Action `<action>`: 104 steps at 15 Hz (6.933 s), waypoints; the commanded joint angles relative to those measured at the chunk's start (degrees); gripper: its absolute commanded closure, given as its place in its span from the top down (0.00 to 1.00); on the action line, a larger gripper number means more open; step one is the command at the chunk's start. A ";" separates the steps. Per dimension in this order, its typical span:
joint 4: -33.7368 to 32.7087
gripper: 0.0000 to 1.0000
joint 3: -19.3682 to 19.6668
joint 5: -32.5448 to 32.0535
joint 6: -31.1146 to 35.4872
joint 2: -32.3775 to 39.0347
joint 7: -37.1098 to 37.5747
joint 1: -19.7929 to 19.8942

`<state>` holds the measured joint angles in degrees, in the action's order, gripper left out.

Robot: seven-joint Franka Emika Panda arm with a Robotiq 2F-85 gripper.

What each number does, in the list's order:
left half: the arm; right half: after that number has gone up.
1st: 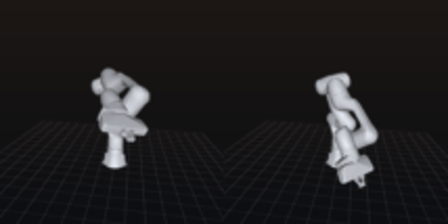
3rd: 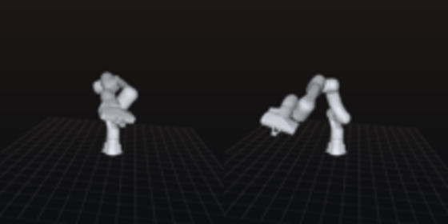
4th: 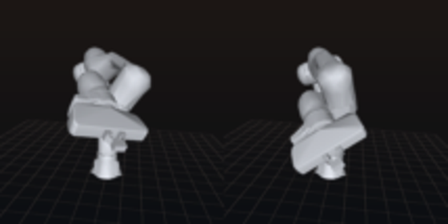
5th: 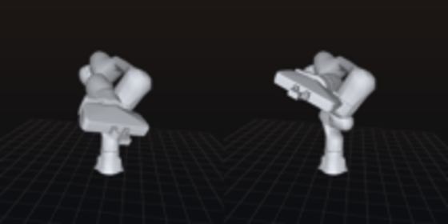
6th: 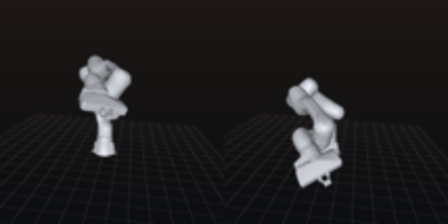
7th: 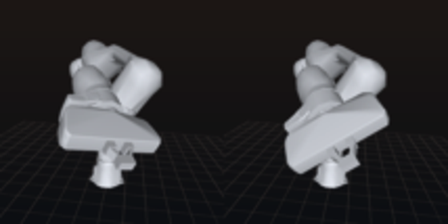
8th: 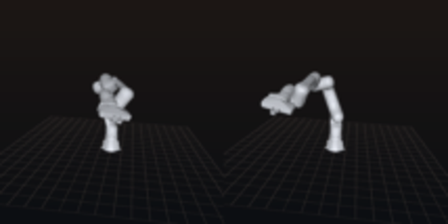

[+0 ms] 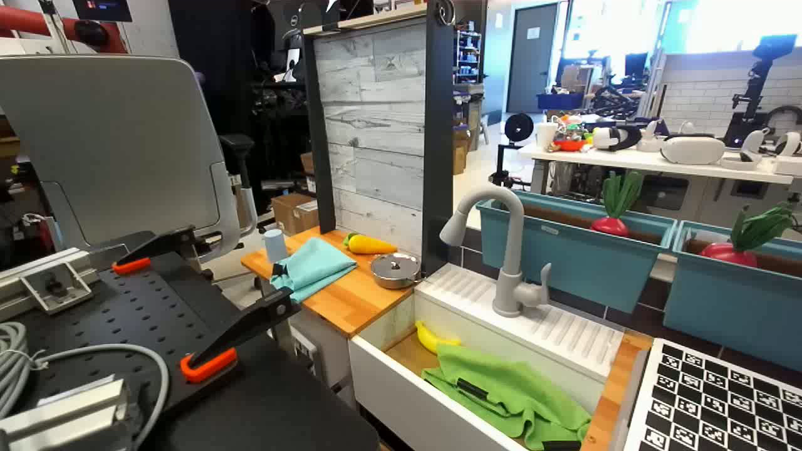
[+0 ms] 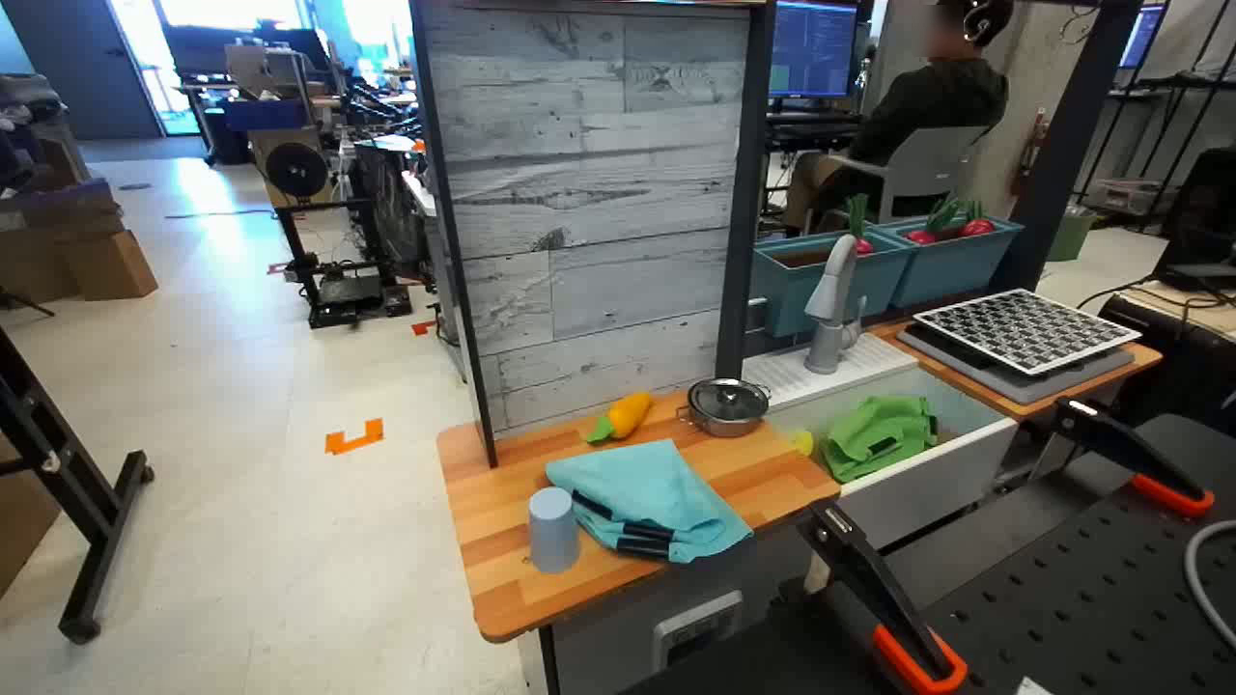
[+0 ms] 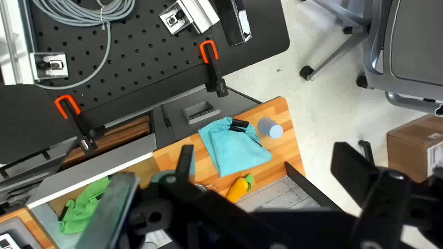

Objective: Uncover the pot and put the lid on the counter

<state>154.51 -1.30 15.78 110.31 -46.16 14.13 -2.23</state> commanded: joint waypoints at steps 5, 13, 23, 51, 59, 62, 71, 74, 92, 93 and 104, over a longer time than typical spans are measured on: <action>-0.15 1.00 -0.75 0.56 -0.31 0.02 -0.54 0.94; -0.15 1.00 -0.75 0.56 -0.31 0.01 -0.54 0.94; 3.73 1.00 -2.67 2.75 31.58 21.20 2.55 0.51; -52.98 1.00 6.99 4.89 52.63 100.62 35.02 -3.23; -58.26 0.93 6.65 4.35 51.67 105.52 36.02 -3.80; -58.11 1.00 5.69 4.50 52.16 105.20 35.06 -3.52; -56.19 0.56 3.92 4.74 53.46 103.85 33.07 -3.09; -56.10 0.34 3.66 4.89 53.45 103.69 32.73 -2.78; -37.33 0.06 -1.83 5.40 53.21 89.36 14.28 2.18; -36.45 0.06 -2.01 5.49 52.96 89.18 12.71 2.41; -39.91 0.06 -0.83 5.75 53.85 96.93 10.78 1.94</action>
<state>117.65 -2.22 20.52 163.87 47.98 25.52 -0.36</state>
